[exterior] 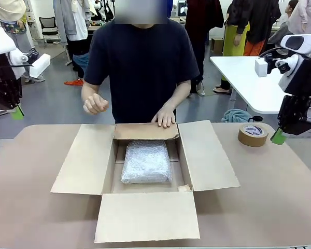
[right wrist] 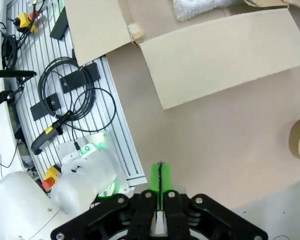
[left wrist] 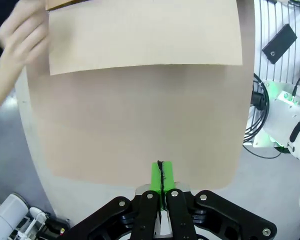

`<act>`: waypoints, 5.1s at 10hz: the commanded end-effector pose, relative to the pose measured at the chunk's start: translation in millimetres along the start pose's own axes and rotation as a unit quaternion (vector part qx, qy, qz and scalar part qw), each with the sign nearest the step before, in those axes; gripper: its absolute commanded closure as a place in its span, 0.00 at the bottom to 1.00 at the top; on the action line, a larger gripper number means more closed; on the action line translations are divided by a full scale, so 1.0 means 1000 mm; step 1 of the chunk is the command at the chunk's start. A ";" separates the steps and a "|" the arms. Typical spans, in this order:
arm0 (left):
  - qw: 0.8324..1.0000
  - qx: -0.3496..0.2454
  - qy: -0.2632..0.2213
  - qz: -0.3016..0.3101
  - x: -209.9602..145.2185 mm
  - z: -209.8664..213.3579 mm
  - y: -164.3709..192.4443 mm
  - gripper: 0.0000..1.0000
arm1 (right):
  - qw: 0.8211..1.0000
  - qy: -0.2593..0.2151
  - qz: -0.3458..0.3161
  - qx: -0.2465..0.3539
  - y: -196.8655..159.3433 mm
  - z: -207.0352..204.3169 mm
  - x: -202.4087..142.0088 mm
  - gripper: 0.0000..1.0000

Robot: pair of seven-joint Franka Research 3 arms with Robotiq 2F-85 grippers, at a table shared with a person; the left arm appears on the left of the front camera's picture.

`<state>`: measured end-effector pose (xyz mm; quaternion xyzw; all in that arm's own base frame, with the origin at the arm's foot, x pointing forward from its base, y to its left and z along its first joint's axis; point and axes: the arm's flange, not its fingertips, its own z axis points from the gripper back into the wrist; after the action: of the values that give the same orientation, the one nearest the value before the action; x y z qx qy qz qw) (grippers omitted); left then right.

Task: Wrap the clocks to prevent damage.
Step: Once the human has placed the objects inside and stepped back, release both hands from the side flaps of the Package Box, then push the right (or left) flap of the Package Box to close it.

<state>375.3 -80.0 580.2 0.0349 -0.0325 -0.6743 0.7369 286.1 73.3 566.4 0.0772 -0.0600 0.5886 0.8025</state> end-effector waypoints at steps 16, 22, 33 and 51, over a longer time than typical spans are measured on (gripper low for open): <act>1.000 -0.010 -0.007 0.017 -0.002 -0.001 0.001 1.00 | 1.000 -0.007 -0.003 -0.001 0.005 0.002 0.000 0.99; 1.000 -0.010 -0.007 0.017 -0.002 -0.001 0.001 1.00 | 1.000 -0.007 -0.003 -0.001 0.005 0.002 0.000 0.99; 0.973 0.001 -0.224 0.055 -0.064 -0.154 -0.008 1.00 | 1.000 -0.007 -0.003 -0.001 0.005 0.002 0.000 0.99; 0.866 -0.117 -0.485 0.038 -0.057 -0.284 0.064 1.00 | 1.000 -0.007 -0.003 -0.001 0.005 0.002 0.000 0.99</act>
<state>454.8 -20.6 299.2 -0.3709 -0.2675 -0.5864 0.6686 282.6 74.1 570.3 0.0701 -0.0642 0.5813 0.8081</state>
